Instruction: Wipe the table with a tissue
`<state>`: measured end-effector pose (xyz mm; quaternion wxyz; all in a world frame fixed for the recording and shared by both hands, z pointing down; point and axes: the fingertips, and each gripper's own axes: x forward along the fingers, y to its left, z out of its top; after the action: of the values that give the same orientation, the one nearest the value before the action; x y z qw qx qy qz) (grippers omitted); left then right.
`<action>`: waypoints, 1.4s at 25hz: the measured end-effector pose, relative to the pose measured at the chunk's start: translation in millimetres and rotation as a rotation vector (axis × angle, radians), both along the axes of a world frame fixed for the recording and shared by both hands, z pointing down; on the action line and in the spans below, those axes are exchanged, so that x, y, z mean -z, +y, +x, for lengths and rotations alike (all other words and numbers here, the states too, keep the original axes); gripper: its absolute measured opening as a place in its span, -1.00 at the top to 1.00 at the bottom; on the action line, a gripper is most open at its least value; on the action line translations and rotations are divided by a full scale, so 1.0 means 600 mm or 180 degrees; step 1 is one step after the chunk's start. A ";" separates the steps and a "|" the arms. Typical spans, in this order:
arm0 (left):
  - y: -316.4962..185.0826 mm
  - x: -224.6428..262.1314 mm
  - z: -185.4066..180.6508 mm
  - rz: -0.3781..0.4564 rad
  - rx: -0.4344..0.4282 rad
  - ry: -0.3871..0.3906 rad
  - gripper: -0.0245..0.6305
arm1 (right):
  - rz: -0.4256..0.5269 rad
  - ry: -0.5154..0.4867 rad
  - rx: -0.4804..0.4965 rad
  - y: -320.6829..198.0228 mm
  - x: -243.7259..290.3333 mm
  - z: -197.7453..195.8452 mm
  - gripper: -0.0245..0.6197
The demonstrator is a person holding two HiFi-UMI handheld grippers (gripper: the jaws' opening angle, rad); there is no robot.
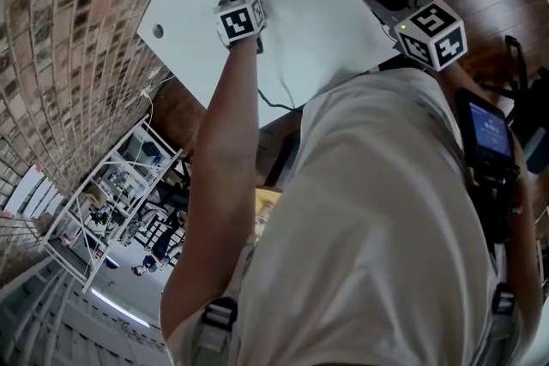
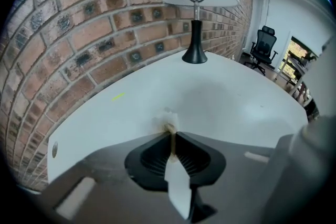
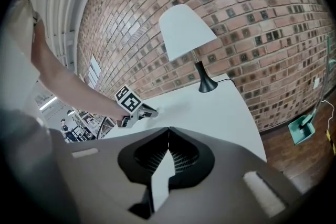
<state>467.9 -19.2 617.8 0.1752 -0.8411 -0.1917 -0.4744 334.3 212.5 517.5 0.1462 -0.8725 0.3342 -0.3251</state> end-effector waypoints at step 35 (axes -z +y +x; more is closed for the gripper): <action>0.077 0.016 0.075 -0.0243 0.0094 0.0012 0.79 | 0.0031 -0.0070 -0.0466 0.078 -0.004 -0.030 0.90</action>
<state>512.7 26.8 608.1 0.1363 -0.8508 -0.1968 -0.4677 316.4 259.2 520.0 0.1775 -0.8902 0.2695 -0.3216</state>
